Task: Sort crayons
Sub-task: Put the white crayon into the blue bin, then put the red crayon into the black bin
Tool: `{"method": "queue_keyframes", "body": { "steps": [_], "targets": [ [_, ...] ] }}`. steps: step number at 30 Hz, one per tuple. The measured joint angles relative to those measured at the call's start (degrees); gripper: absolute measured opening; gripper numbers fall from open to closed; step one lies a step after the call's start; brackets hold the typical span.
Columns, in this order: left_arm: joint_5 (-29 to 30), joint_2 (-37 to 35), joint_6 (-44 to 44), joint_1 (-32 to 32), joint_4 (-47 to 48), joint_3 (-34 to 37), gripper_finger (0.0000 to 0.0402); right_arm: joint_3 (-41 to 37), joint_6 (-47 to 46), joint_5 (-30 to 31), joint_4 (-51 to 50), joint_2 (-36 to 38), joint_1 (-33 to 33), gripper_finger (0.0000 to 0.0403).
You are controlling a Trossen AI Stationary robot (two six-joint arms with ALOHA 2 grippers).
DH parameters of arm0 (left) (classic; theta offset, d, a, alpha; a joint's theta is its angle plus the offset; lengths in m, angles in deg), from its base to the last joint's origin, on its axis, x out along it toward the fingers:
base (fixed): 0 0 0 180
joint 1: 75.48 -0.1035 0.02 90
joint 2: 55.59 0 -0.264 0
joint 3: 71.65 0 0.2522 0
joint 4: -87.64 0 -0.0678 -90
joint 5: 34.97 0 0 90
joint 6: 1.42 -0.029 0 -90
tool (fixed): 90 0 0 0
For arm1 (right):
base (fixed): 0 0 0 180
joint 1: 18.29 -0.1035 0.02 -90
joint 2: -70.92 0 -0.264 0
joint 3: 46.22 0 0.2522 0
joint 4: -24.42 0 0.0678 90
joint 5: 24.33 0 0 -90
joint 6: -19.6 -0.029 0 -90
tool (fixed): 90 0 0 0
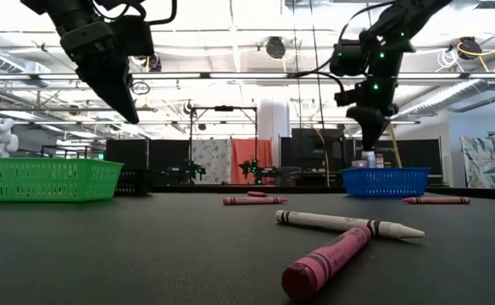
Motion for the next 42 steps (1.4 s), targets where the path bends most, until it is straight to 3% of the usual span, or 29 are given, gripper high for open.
{"method": "queue_keyframes", "body": {
  "steps": [3, 8, 21, 27, 36, 42],
  "targets": [
    [0.0, 0.0, -0.03, 0.0, -0.08, 0.0, 0.0084, 0.0, 2.29, -3.84, 1.42, -0.35, 3.09, 0.0],
    [0.0, 0.0, -0.44, 0.0, -0.08, 0.0, 0.0084, 0.0, 5.09, -4.2, 1.5, -3.03, 6.45, 0.0],
    [0.0, 0.0, -0.37, 0.0, -0.06, 0.0, 0.0084, 0.0, 10.19, -4.29, 2.2, -9.52, 7.12, 0.0003],
    [0.0, 0.0, -0.35, 0.0, -0.06, 0.0, 0.0084, 0.0, 11.52, -4.24, 2.57, -10.87, 7.1, 0.0029],
    [0.0, 0.0, -0.33, 0.0, -0.03, 0.0, 0.0084, 0.1, 10.27, -3.96, 2.8, -11.69, 6.93, 0.01],
    [0.0, 0.0, -0.23, 0.0, -0.03, 0.0, 0.0084, 5.21, 10.39, -0.73, -4.61, -9.06, 6.22, 0.0118]
  ]
}}
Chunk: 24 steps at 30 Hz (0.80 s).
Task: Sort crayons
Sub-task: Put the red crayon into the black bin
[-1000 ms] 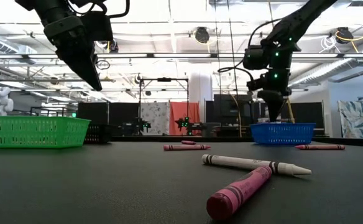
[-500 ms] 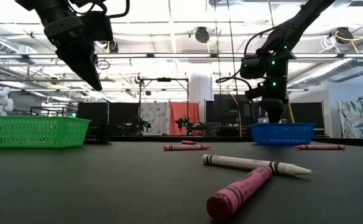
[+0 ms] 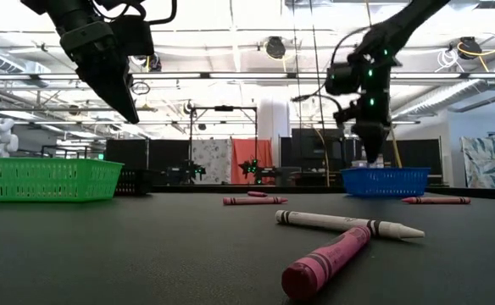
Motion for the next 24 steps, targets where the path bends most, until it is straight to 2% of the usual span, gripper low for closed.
{"method": "queue_keyframes", "body": {
  "steps": [5, 11, 14, 24],
  "targets": [
    [-0.02, 0.0, 0.23, 0.0, 0.02, -0.02, 0.0084, 4.53, -6.37, -5.32, -9.58, 3.2, -1.48, 0.0118],
    [-0.02, 0.0, 0.23, 0.0, 0.02, -0.02, 0.0084, 3.86, -13.51, -12.01, -18.81, 7.76, -6.0, 0.0118],
    [-0.02, 0.0, 0.22, 0.0, 0.02, -0.02, 0.0084, 2.75, -17.03, -14.17, -21.92, 10.26, -9.98, 0.0118],
    [-0.02, 0.0, 0.21, 0.0, -0.02, -0.02, 0.0084, -1.54, -30.98, -18.6, -22.49, 17.77, -26.81, 0.0115]
  ]
}}
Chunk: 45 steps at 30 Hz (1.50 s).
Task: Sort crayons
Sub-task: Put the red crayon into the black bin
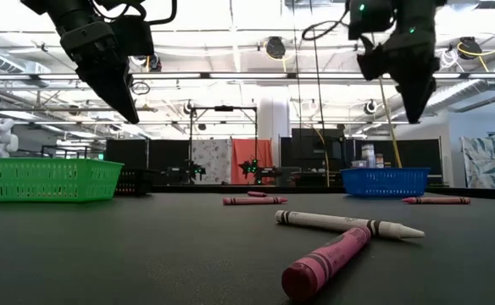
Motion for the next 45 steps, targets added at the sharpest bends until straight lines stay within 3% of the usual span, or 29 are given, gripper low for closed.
{"method": "queue_keyframes", "body": {
  "steps": [8, 12, 19, 27, 36, 45],
  "targets": [
    [0.0, -0.01, 0.0, 0.0, -0.01, 0.0, 0.0084, -2.55, -10.73, -0.14, 0.15, 0.55, -12.15, 0.0115],
    [0.0, -0.01, 0.0, 0.0, -0.01, 0.0, 0.0084, -5.36, -17.15, -3.2, 0.99, 0.55, -18.0, 0.0114],
    [0.0, -0.02, -0.02, 0.0, -0.01, 0.0, 0.0084, -10.59, -26.79, -4.68, 9.63, 0.53, -28.95, 0.0114],
    [0.0, 0.0, -0.02, 0.0, -0.02, 0.0, 0.0084, -11.11, -36.3, -3.31, 19.65, 0.49, -40.56, 0.0114],
    [0.0, 0.0, 0.01, 0.0, -0.02, 0.0, 0.0084, -11.08, -40.87, -0.92, 32.56, -3.66, -52.38, 0.0114],
    [0.0, 0.0, 0.11, 0.0, -0.03, -0.02, 0.0084, -11.08, -41.84, -1.05, 34.28, -11.98, -59.51, 0.0114]
  ]
}}
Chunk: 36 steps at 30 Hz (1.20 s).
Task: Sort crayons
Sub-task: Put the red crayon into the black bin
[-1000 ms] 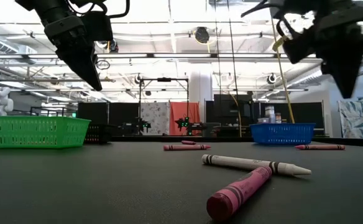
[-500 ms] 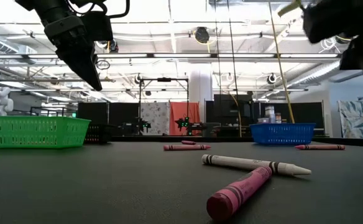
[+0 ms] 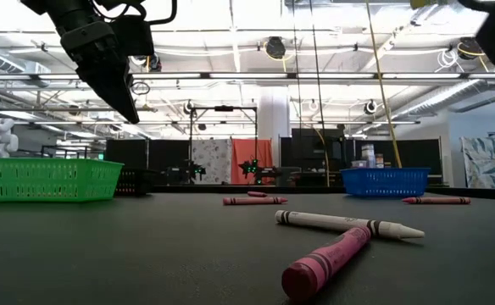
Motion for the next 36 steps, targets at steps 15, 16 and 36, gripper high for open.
{"method": "queue_keyframes", "body": {
  "steps": [15, 16, 36],
  "targets": [
    [-0.02, 0.0, 0.17, 0.0, -0.01, 0.0, 0.0084, 0.01, -1.39, 0.36, 2.9, -7.12, -2.95, 0.0114],
    [0.0, 0.0, 0.17, 0.0, -0.01, 0.0, 0.0084, 0.04, -1.27, 1.05, 2.83, -7.51, -2.99, 0.0114],
    [-0.02, 0.0, 2.93, 0.0, -0.01, 0.0, 0.0084, 0.17, -6.84, 2.45, 1.76, -13.56, -2.62, 0.0073]
  ]
}}
